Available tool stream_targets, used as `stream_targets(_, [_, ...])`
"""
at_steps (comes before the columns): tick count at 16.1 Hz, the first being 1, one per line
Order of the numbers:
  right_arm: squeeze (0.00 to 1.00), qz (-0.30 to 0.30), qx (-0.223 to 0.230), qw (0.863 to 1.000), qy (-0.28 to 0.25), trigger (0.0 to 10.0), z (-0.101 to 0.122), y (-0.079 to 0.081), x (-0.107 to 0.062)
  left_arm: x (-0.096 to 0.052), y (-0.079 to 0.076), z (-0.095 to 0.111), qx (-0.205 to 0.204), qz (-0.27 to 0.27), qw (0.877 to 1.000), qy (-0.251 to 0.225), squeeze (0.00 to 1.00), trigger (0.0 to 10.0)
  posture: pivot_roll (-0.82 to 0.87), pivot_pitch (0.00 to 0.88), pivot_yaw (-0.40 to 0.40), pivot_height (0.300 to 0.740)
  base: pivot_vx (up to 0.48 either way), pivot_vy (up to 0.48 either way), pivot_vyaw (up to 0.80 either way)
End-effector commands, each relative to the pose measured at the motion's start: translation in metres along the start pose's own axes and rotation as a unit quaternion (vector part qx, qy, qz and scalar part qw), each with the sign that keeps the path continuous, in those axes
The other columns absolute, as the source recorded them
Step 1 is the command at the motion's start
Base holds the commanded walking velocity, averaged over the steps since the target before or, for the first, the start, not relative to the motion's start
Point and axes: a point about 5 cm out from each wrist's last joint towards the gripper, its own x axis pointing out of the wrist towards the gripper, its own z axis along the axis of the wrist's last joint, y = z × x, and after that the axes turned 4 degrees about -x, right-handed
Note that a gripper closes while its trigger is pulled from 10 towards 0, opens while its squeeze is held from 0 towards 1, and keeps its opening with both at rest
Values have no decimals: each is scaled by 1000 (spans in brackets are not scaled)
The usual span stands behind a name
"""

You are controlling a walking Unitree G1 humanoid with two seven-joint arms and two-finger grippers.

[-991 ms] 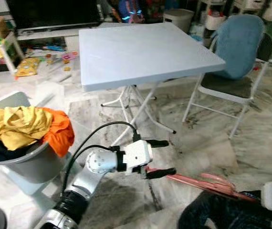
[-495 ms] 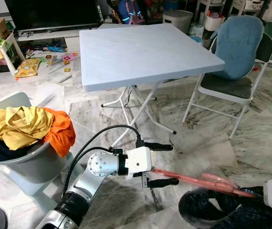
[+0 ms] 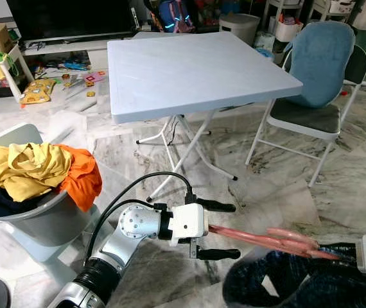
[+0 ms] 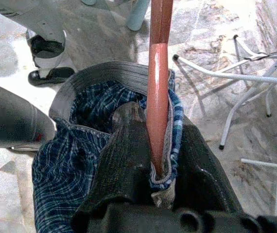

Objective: Hang hanger

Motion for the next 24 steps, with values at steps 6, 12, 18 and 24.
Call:
stream_targets(6, [0, 21, -19, 1000, -11, 10000, 14, 4, 3, 5, -1, 1, -5, -20, 1000, -9, 0, 0, -61, 0, -10, 740, 0, 0, 0])
stream_targets(12, [0, 20, -30, 999, -17, 10000, 18, 0, 9, 7, -4, 2, -5, -36, 999, -13, 0, 0, -59, 0, -9, 740, 0, 0, 0])
stream_targets(18, [0, 12, -34, 999, -21, 10000, 19, -3, 9, 8, -6, 1, -14, -47, 999, -7, 0, 0, -62, 0, -10, 740, 0, 0, 0])
stream_targets(24, [0, 3, -37, 999, -24, 10000, 19, -7, 13, 7, -7, -1, -18, -55, 998, 1, 0, 0, -57, 0, -11, 740, 0, 0, 0])
